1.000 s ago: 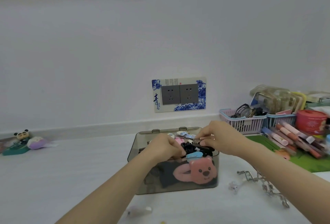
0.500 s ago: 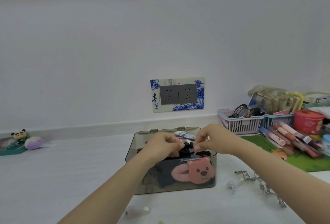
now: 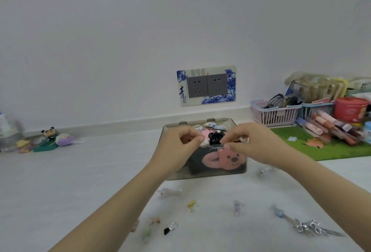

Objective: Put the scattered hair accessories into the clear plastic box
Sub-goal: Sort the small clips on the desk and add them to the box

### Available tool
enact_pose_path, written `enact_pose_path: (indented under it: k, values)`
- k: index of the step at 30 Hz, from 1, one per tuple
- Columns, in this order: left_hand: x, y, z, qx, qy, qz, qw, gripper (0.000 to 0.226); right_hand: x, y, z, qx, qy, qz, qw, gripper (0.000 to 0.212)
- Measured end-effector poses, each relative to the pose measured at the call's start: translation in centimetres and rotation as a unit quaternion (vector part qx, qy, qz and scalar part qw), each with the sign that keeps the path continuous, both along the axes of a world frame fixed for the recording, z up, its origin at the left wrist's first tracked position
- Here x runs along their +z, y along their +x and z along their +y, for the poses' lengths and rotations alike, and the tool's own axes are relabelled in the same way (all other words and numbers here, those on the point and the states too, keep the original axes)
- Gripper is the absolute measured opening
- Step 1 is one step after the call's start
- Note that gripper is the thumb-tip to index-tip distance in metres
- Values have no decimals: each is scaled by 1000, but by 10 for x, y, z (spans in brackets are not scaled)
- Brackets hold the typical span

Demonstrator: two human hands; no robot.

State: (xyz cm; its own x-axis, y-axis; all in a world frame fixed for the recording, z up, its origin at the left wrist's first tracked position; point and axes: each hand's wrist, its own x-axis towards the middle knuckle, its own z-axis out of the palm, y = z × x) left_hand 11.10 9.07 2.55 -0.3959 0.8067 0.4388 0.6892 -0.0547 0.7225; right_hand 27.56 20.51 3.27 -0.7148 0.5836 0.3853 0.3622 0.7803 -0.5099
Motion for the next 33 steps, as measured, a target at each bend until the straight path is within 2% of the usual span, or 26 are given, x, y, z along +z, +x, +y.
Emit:
enact_pose_path:
  k: [6,9,11,15,17,21,27,30,33]
  values:
    - [-25,-13,-45,30,-82,-1,996,15,-25,-14,-43,57,-46,10,997,11]
    - [-40,-26,-62,57,-112,-6,992,11,-41,-33,-54,83,-54,-16,995,14]
    - [-49,-35,-67,71,-154,27,985,10,-51,-46,-57,89,-59,-46,993,16]
    - [-65,-40,-65,99,-236,89,962,26,-70,-69,-60,79,-58,-98,990,29]
    - [-70,-41,-62,92,-229,85,965,24,-81,-78,-61,68,-42,-104,991,31]
    - [-70,-46,-59,78,-179,51,979,21,-91,-85,-63,59,-33,-71,995,22]
    - [-56,-54,-84,52,-93,6,994,25,-81,-79,-76,84,-113,40,989,7]
    - [-47,-68,-104,83,-73,-16,994,12,-78,-78,-84,88,-119,58,987,13]
    - [-44,-86,-124,137,-78,-20,987,12,-68,-84,-93,105,-105,43,988,13]
